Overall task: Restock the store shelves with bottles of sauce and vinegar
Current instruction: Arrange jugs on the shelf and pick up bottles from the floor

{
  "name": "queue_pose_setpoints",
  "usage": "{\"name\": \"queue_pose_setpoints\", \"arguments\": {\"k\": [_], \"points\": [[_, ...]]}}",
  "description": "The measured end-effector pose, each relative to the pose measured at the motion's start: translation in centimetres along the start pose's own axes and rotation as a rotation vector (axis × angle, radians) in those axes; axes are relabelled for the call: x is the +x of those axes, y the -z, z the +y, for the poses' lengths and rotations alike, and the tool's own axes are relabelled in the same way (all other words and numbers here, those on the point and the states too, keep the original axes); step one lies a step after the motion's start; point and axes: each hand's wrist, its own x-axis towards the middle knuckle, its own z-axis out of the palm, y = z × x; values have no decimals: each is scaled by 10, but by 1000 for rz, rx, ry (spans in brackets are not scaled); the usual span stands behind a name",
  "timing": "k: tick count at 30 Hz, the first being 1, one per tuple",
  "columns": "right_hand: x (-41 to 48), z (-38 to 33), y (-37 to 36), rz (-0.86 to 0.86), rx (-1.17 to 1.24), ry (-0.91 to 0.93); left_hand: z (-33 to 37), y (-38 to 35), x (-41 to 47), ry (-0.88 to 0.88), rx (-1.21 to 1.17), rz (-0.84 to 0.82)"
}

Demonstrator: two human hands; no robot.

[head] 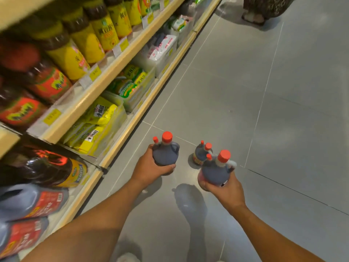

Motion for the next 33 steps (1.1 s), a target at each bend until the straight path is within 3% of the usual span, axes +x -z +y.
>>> {"name": "queue_pose_setpoints", "arguments": {"k": [11,18,25,33], "points": [[-74,-298,152,25,-52,128,263,171,-91,-64,-42,167],[-75,-468,215,-70,-119,340,398,268,-125,-134,-59,331],[-67,-570,212,-223,-157,582,435,325,-171,-95,-126,588],[-103,-626,129,-498,-132,719,394,380,-273,-37,-224,904]]}}
